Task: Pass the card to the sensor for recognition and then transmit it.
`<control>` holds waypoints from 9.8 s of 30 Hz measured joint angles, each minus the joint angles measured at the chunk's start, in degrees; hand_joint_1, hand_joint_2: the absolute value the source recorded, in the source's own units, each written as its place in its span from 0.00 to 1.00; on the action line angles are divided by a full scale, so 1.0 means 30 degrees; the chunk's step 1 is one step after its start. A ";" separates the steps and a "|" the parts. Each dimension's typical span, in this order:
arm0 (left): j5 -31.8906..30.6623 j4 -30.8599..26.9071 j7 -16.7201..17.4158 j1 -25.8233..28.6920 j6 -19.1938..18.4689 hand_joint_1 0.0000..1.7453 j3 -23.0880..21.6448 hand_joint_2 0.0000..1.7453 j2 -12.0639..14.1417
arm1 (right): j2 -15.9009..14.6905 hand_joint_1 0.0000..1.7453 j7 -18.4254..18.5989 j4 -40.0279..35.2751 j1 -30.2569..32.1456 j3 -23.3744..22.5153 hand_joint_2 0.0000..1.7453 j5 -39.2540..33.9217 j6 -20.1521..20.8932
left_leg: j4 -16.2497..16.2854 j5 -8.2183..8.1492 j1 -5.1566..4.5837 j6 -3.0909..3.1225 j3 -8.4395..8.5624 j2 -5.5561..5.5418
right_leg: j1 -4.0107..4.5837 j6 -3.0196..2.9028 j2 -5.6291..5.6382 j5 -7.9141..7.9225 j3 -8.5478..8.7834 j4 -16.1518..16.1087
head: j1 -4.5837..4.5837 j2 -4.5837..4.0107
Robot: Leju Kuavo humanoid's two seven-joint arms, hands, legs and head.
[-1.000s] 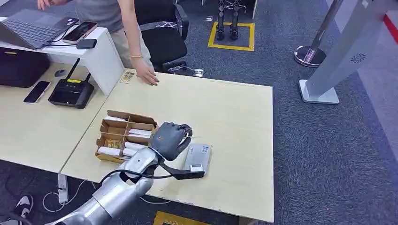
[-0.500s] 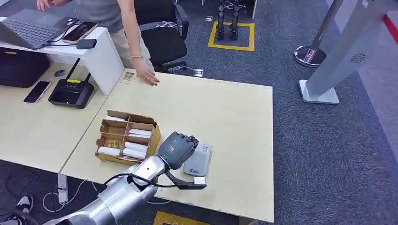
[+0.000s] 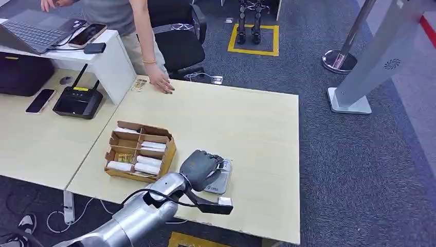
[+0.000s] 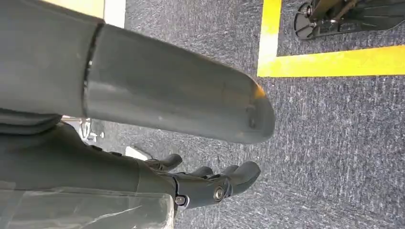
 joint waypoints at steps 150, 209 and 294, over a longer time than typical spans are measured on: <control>0.1232 -1.2670 -0.0124 1.3573 -0.0256 0.00 1.5402 1.00 0.7621 | 0.0321 0.00 -0.0270 -0.0044 0.0516 -0.0102 0.00 -0.1035 -0.0452 | -0.0026 -0.0014 0.0024 -0.0046 -0.0043 -0.0012 | 0.0023 -0.0004 -0.0016 -0.0042 -0.0024 -0.0001 | 0.0000 0.0000; -0.1842 -0.9887 0.1012 0.9758 -0.0518 0.00 0.8612 1.00 0.7701 | -0.0146 0.00 -0.0299 0.0036 0.0491 0.0000 0.00 0.0437 -0.0510 | -0.0022 -0.0013 0.0021 -0.0045 -0.0034 -0.0009 | 0.0021 -0.0003 -0.0012 -0.0038 -0.0025 -0.0001 | 0.0000 0.0000; -0.8683 -1.1185 1.4644 -0.0074 0.0801 1.00 -0.3737 1.00 1.8176 | 0.0372 0.00 0.0452 -0.0109 0.0265 0.0007 0.00 0.3971 -0.0328 | -0.0019 0.0040 0.0042 -0.0073 -0.0031 0.0008 | 0.0045 -0.0065 0.0014 0.0009 -0.0039 0.0014 | 0.0000 0.0000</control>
